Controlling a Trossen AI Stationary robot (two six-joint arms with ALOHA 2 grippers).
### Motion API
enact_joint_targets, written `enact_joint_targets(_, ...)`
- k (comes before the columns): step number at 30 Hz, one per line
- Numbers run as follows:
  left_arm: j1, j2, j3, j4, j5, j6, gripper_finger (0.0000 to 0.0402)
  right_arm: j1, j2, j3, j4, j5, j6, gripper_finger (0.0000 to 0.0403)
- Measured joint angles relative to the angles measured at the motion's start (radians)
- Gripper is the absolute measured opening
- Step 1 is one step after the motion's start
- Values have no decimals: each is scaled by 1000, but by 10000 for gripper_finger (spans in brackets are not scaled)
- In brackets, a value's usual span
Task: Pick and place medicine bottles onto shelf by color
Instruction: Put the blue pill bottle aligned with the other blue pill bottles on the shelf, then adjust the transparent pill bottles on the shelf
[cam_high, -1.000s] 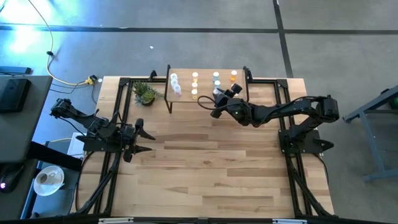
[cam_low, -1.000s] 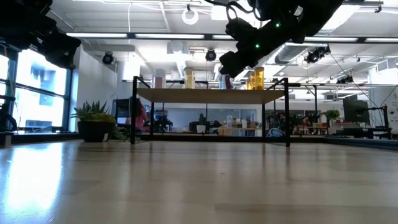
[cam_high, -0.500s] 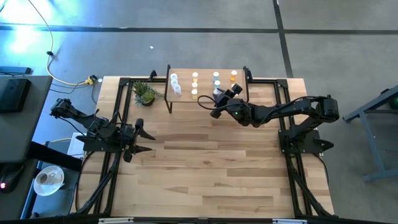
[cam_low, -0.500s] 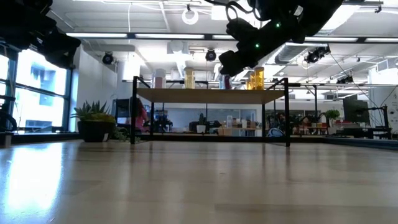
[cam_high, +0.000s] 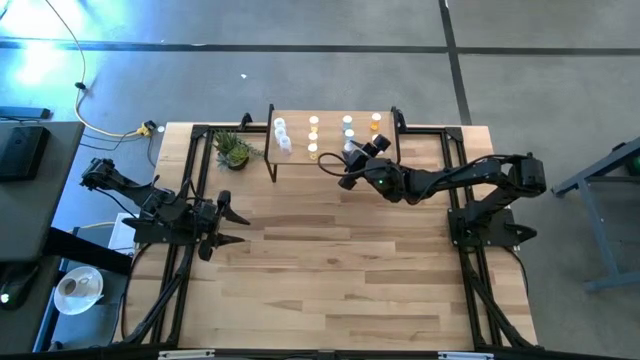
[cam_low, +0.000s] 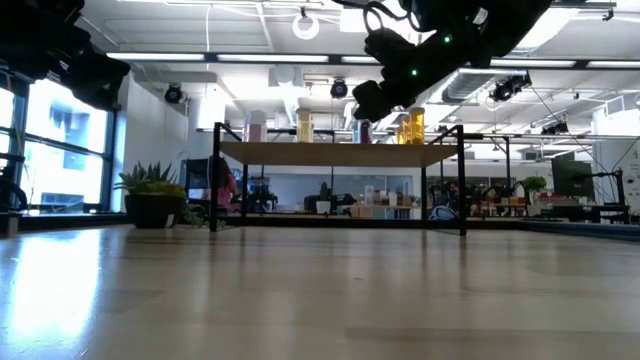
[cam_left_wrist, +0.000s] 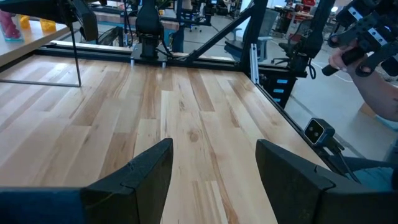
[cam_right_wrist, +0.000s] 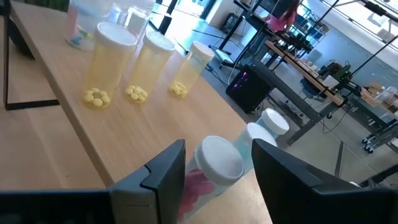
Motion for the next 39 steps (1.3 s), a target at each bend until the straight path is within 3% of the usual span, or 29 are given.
enact_joint_targets(11, 0, 0, 0, 0, -4, -50, 220, 50, -80, 1, 28, 2, -19, 177)
enact_joint_targets(19, 0, 0, 0, 2, -137, -39, 220, 82, -242, 1, -32, -30, 45, 177)
enact_joint_targets(25, 39, 0, 0, 2, -173, -15, 220, 81, -414, 1, -246, -247, 211, 177)
enact_joint_targets(29, 84, 0, 0, 2, -132, -15, 220, 92, -491, -5, -362, -378, 308, 177)
enact_joint_targets(34, 138, 0, -20, 5, -83, -15, 220, 161, -537, -113, -350, -377, 326, 177)
enact_joint_targets(39, 192, 0, -61, 32, -38, -15, 220, 228, -538, -280, -158, -370, 369, 177)
